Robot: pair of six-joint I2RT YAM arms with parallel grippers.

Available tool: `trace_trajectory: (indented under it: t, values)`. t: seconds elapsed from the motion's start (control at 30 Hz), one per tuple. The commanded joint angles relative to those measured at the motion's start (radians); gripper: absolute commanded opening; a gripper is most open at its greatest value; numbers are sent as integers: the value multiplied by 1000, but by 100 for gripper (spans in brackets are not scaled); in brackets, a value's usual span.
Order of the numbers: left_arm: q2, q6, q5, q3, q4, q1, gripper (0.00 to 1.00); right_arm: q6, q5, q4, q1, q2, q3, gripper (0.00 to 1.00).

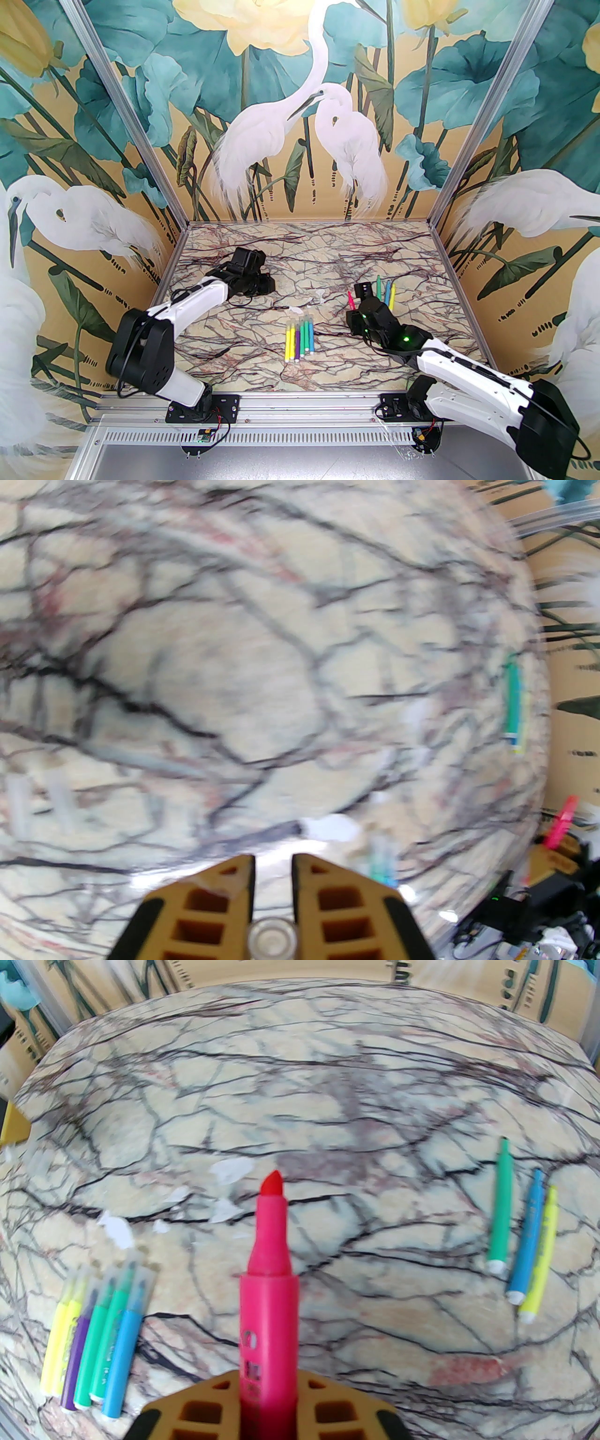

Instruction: Open the pen caps

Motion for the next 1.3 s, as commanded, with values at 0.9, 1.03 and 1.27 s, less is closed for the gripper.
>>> trace_trajectory:
  t: [0.9,1.03,1.27]
  values:
    - [225,74,-307,174,-203,-1,0,62,-95,-56,-473,-26,-32,2]
    - [254,73,-326,194,-221,-2,0,85,-75,-55,-511,-6,-35,2]
    - [275,80,-353,198,-228,-2,1,80,-100,-11,-588,63,-34,1]
